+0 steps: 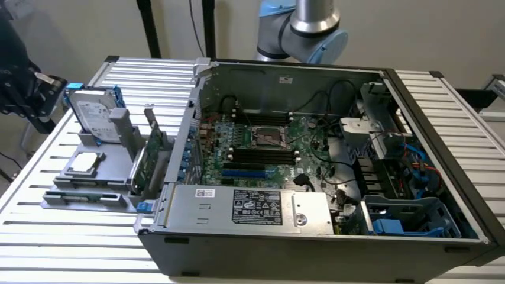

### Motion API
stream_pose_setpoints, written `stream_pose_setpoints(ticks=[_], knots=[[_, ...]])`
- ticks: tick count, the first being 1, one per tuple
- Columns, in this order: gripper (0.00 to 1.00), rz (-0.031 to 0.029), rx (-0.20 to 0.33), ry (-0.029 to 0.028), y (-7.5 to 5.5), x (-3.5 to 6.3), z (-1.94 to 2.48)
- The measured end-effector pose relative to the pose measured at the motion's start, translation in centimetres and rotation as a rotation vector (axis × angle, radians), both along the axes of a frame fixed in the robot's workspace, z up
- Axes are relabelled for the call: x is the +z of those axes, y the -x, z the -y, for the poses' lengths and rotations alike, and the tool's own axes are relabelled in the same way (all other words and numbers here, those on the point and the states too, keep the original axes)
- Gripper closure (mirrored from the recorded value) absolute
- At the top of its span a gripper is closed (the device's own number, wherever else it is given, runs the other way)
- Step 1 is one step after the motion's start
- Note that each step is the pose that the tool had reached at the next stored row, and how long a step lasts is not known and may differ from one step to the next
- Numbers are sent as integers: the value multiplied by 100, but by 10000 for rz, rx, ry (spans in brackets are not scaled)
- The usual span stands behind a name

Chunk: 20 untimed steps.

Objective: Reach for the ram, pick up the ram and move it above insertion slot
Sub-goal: 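Reach for the ram, then pick up the ram and move it above insertion slot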

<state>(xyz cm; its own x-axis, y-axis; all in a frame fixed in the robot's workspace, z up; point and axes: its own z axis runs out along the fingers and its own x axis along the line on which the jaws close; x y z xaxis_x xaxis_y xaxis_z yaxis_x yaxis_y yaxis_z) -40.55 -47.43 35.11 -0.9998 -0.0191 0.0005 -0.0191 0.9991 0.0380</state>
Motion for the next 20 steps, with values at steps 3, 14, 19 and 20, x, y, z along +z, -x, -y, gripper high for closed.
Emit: stream_pose_setpoints(ticks=[3,14,19,20], knots=[[89,1,2,0,0,3,38],[89,0,2,-1,0,3,38],[89,0,105,-1,-1,3,40],[89,1,268,-1,-1,3,40]])
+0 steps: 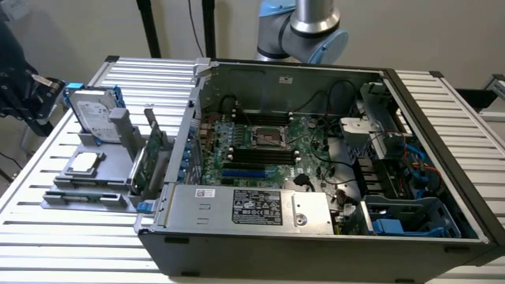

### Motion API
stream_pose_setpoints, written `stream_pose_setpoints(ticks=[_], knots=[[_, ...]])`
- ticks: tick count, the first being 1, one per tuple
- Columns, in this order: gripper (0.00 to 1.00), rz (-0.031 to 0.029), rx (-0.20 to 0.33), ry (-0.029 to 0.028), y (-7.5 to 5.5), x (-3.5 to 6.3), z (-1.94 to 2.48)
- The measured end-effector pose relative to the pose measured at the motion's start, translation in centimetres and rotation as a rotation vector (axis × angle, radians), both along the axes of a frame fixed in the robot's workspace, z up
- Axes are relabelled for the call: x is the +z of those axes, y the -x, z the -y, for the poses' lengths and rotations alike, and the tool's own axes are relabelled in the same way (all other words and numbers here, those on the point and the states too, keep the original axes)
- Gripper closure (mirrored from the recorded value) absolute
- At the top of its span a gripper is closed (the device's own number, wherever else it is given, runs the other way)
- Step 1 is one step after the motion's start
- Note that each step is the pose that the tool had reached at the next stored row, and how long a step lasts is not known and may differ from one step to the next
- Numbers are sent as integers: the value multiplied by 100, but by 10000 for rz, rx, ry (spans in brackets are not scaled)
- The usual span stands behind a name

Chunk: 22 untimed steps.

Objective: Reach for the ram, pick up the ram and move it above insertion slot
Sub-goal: 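Pick up the ram and move it above insertion slot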

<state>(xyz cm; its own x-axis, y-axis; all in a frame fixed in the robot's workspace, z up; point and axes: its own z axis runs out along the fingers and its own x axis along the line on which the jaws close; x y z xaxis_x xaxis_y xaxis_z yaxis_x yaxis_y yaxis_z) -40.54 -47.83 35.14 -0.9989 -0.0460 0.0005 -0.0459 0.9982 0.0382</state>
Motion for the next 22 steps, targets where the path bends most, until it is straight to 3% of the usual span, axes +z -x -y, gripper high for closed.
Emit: stream_pose_setpoints(ticks=[22], knots=[[89,5,4011,1,0,0,0]])
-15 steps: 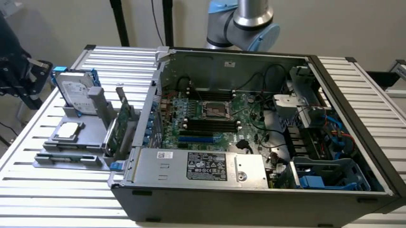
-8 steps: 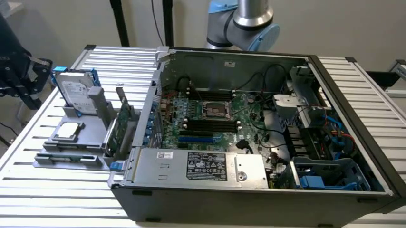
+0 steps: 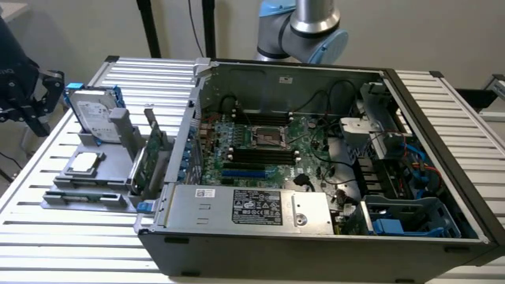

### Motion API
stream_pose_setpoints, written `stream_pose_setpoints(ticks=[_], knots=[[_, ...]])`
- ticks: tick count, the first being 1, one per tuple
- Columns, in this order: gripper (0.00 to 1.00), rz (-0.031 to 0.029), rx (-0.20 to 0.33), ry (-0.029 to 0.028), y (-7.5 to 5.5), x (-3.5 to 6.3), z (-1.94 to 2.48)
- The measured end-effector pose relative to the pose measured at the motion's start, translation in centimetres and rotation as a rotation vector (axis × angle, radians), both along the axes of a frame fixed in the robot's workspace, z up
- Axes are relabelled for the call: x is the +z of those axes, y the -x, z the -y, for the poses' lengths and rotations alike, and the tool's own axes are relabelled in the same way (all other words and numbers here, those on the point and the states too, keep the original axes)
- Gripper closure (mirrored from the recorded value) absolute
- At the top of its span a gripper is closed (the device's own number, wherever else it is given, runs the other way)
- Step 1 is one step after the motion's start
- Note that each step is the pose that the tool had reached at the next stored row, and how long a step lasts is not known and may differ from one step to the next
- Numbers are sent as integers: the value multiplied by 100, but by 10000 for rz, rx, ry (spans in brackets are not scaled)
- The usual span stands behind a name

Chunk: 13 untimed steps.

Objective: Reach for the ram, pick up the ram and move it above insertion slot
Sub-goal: 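Pick up the ram and move it above insertion slot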

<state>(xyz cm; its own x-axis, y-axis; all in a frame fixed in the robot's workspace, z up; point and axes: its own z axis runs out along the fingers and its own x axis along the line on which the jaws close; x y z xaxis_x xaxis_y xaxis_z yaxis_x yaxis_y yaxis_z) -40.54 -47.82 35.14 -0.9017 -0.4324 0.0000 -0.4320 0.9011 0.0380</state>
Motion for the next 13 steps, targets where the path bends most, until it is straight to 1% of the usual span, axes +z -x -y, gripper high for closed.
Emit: stream_pose_setpoints(ticks=[9,13], knots=[[89,29,1636,0,-1,0,1],[89,69,2356,2,-1,0,0]])
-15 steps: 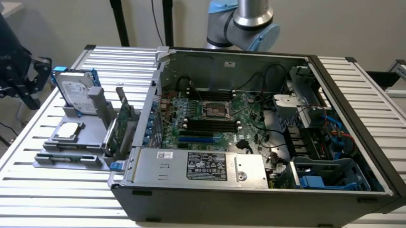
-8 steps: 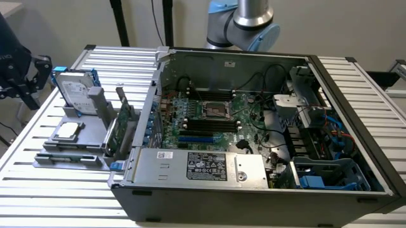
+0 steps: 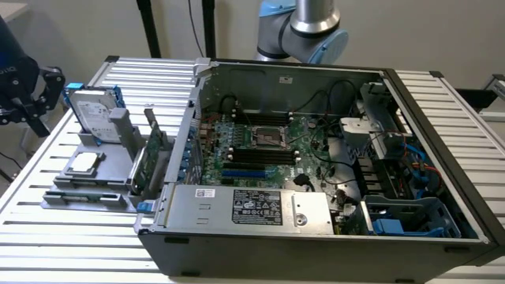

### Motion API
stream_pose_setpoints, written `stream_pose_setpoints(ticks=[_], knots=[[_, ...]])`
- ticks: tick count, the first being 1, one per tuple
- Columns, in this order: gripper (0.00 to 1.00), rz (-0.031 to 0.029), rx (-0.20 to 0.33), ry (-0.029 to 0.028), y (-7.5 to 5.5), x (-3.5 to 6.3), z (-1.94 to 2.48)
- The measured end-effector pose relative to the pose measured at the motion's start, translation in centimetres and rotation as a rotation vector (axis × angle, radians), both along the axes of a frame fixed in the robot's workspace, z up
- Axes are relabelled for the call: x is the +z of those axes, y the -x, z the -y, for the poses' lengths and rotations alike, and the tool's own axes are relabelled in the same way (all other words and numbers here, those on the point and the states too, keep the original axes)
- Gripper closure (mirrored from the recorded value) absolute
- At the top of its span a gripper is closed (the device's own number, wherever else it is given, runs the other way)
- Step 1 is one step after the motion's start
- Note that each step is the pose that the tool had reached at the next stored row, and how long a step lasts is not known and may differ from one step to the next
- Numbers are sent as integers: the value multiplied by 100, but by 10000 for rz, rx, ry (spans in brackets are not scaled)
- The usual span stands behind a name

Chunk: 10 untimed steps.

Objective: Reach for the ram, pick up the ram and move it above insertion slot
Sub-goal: 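Pick up the ram and move it above insertion slot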

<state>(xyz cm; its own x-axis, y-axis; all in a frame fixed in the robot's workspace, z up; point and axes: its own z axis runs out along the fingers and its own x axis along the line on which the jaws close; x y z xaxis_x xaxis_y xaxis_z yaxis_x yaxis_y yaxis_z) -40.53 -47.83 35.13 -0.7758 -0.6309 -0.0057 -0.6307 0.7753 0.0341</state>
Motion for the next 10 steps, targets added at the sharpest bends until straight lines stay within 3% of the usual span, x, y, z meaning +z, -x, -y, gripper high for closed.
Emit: stream_pose_setpoints(ticks=[10], knots=[[89,119,1820,0,0,1,0]])
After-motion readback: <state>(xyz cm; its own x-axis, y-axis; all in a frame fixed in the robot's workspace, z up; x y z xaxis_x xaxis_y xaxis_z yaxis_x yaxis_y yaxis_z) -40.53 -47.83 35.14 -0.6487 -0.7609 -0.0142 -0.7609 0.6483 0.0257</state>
